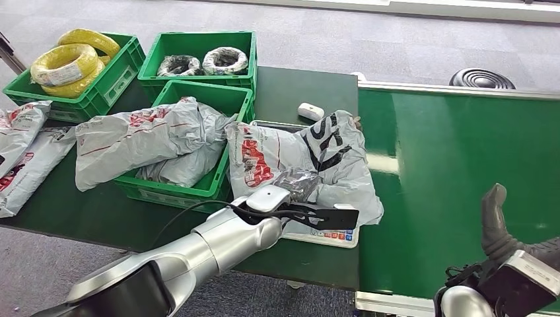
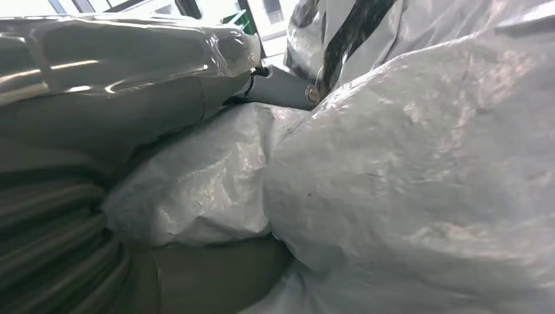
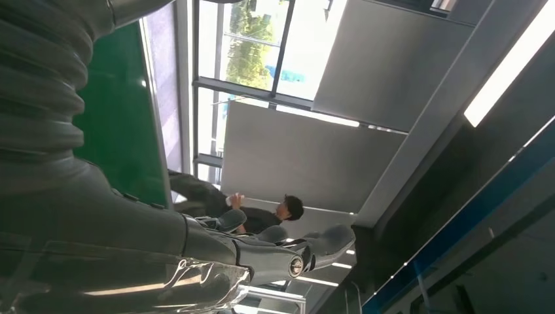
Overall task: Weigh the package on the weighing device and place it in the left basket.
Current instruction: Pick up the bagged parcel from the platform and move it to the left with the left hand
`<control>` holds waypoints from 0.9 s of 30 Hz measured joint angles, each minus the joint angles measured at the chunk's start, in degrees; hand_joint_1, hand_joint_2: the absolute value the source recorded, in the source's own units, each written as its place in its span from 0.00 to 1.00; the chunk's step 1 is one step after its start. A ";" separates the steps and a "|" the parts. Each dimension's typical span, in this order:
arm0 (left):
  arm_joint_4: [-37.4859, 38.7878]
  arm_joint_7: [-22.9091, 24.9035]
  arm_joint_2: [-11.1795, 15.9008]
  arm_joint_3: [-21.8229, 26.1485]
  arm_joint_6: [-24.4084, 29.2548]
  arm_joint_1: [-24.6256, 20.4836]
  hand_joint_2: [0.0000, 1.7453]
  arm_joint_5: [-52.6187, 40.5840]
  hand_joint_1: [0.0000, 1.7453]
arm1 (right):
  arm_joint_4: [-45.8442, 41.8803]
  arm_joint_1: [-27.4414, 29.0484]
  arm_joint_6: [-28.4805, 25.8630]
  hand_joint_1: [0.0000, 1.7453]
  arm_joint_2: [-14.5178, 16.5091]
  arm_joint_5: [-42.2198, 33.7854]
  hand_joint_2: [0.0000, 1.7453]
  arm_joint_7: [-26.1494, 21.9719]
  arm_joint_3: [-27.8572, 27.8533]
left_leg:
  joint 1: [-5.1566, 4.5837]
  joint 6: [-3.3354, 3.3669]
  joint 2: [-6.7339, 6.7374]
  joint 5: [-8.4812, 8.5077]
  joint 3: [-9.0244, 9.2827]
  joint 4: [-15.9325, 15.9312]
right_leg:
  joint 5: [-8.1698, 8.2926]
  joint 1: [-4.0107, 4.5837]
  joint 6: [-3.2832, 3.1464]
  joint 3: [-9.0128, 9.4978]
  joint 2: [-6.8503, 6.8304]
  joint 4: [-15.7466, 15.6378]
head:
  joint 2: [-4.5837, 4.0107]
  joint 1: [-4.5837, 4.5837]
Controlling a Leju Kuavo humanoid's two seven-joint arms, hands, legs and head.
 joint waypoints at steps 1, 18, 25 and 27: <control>-0.24 -0.41 -0.02 -0.08 1.22 0.00 1.00 -0.11 0.93 | 0.01 0.00 0.02 0.00 -0.01 0.41 1.00 0.66 0.00 | 0.00 0.00 0.00 0.00 0.00 0.00 | 0.00 0.00 0.00 0.00 0.00 0.00 | 0.00 0.00; -25.53 -6.78 2.33 21.14 -0.60 3.14 1.00 -11.32 1.00 | 1.99 0.10 1.63 0.00 -0.62 2.61 1.00 5.96 -0.48 | 0.01 0.00 0.03 0.00 -0.07 -0.01 | 0.00 0.01 0.00 -0.08 0.00 0.01 | 0.00 -0.01; -39.84 -8.76 5.56 31.27 3.98 5.54 1.00 -6.74 1.00 | 1.97 0.50 1.99 0.00 -0.95 2.25 1.00 6.11 -1.00 | 0.01 0.00 0.01 0.01 -0.08 -0.02 | 0.00 0.01 0.00 -0.08 -0.01 0.02 | 0.00 0.00; -42.40 -10.36 5.95 33.24 8.42 6.27 1.00 -6.17 1.00 | 1.97 0.66 1.93 0.00 -1.03 1.75 1.00 6.14 -1.07 | 0.00 0.00 0.01 0.01 -0.09 -0.02 | 0.00 0.01 0.00 -0.08 -0.01 0.02 | 0.00 0.01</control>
